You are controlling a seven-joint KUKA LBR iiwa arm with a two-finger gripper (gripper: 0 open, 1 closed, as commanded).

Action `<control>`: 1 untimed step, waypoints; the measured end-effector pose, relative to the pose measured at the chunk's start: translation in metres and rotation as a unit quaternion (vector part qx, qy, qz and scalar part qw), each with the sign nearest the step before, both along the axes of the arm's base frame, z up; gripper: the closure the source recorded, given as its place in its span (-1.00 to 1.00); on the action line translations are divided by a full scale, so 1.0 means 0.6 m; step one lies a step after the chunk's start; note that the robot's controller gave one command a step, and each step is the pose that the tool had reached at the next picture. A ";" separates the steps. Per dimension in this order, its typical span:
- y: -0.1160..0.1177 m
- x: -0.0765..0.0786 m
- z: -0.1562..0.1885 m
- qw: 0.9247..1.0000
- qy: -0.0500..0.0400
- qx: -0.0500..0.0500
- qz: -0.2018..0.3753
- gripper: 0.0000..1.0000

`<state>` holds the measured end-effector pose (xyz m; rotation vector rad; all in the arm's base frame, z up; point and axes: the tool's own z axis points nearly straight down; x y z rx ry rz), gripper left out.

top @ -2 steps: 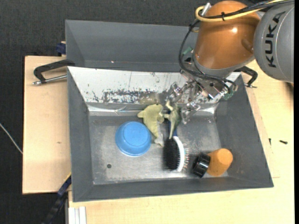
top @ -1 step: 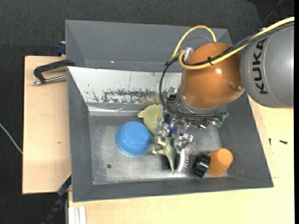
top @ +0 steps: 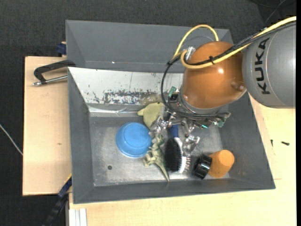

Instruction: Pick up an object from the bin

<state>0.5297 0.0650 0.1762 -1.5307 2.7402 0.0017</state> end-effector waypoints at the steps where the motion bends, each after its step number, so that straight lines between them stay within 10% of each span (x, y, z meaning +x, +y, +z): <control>1: 0.043 0.010 -0.129 0.998 -0.008 0.001 0.066 -1.00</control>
Offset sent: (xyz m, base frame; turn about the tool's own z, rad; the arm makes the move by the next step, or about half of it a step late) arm 0.0010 0.0264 -0.0983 -0.1390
